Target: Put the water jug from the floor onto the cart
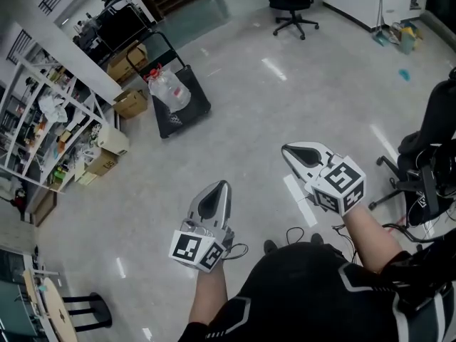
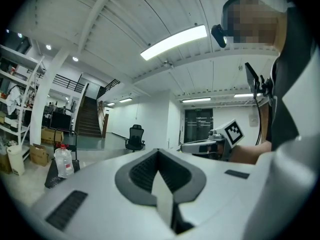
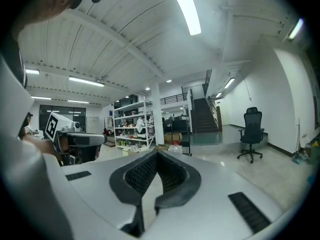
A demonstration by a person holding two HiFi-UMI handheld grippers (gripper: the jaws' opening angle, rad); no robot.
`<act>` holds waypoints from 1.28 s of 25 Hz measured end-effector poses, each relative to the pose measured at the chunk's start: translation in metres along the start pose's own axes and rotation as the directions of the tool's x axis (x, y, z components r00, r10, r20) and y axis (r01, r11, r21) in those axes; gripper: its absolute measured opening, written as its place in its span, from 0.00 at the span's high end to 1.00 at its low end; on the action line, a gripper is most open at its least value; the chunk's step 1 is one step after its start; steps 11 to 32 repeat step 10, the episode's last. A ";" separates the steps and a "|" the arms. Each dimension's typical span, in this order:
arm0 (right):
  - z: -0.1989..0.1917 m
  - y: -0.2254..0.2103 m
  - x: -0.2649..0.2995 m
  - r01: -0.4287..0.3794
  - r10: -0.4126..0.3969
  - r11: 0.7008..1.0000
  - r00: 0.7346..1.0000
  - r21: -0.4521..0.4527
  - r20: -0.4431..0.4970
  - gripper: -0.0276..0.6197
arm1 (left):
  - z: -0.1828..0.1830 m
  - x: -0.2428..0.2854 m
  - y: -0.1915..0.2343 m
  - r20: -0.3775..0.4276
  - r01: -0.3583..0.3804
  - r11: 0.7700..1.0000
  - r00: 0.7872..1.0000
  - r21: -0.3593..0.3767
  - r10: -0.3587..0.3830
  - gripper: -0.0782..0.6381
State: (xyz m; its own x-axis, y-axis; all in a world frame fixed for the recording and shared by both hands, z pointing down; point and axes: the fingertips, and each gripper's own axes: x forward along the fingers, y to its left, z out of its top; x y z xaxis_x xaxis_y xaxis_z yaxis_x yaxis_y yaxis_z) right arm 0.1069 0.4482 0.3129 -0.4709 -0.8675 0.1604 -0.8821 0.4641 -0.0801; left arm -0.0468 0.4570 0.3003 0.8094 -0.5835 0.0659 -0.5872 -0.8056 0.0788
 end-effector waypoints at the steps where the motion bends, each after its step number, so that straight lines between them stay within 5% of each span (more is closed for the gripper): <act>1: 0.001 0.001 0.001 -0.002 0.002 1.000 1.000 -0.001 -0.002 0.95 | 0.001 -0.001 0.001 0.001 -0.004 1.000 1.000 -0.002 0.004 0.90; 32: -0.003 0.002 0.010 -0.005 0.005 1.000 1.000 -0.003 0.006 0.95 | -0.003 -0.002 0.009 0.010 -0.009 1.000 1.000 0.003 0.009 0.90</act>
